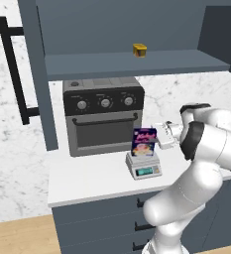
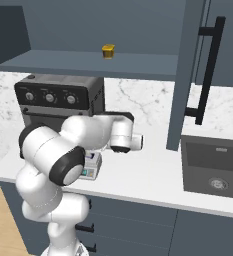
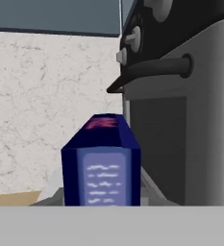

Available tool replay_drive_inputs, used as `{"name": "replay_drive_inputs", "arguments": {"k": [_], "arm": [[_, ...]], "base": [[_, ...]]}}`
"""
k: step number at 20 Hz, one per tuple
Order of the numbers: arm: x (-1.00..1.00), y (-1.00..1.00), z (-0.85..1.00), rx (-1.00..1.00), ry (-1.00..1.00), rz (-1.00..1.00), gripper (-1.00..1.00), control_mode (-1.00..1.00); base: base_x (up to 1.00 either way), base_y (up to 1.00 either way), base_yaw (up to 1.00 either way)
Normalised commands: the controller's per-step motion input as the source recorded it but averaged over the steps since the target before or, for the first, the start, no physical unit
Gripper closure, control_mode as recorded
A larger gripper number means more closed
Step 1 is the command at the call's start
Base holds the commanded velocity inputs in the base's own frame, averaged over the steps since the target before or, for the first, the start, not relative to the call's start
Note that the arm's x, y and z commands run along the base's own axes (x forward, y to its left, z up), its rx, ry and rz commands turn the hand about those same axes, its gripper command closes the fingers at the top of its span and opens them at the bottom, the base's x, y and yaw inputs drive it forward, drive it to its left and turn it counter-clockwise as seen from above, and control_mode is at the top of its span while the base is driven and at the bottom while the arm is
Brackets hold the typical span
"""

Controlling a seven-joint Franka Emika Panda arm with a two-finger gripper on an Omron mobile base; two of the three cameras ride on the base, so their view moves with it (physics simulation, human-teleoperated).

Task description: Pick the cereal and place it on the digital scale for weighing, and close the cabinet.

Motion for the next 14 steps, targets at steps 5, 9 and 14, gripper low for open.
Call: {"name": "replay_drive_inputs", "arguments": {"k": [5, 9, 14], "arm": [[0.05, 0.0, -0.21, -0.03, -0.01, 0.0, 1.0, -1.0], [0.0, 0.0, -0.08, -0.05, -0.05, 0.0, 1.0, -1.0], [-0.06, -0.04, 0.0, 0.0, -0.01, 0.0, 1.0, -1.0]], "base": [[0.0, 0.0, 0.0], [0.0, 0.0, 0.0], [0.0, 0.0, 0.0]]}}
